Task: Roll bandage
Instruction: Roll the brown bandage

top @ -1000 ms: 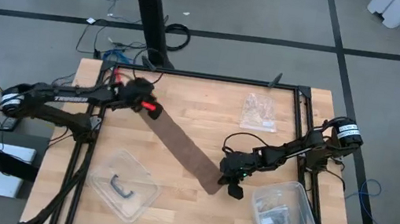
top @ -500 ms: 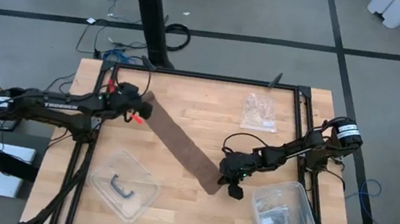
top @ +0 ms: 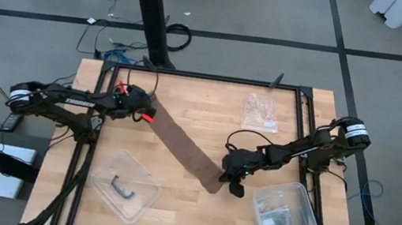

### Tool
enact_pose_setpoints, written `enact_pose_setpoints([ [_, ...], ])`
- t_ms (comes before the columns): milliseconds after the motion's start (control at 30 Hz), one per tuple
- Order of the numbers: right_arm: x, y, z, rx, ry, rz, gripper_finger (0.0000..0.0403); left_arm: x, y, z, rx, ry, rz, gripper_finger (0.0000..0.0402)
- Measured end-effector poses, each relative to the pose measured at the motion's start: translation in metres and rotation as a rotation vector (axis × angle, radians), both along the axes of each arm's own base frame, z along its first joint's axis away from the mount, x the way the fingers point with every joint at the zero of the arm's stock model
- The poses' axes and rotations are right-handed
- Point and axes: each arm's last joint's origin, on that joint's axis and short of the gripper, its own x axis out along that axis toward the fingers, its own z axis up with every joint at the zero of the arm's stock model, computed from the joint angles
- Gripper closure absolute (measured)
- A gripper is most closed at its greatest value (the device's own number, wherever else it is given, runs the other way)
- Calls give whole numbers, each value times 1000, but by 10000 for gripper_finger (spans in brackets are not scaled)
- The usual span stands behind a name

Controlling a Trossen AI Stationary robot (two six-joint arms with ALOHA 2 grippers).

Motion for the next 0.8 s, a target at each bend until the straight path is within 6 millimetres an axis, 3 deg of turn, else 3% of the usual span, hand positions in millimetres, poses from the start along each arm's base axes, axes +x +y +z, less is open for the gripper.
enact_pose_setpoints([
  [333,-7,-3,44,-30,-186,19,323,15,6,1,62,-49,-121,402],
  [433,-8,-3,43,-70,-181,43,327,17,8,3,81,-48,-134,402],
  [567,-6,-3,27,-84,-116,48,361,23,6,20,113,-133,-167,402],
  [667,-4,-1,20,-96,-90,49,394,35,-6,34,99,-284,-392,402],
  [800,-6,1,31,-127,-113,29,394,58,-31,48,57,-513,-724,402],
])
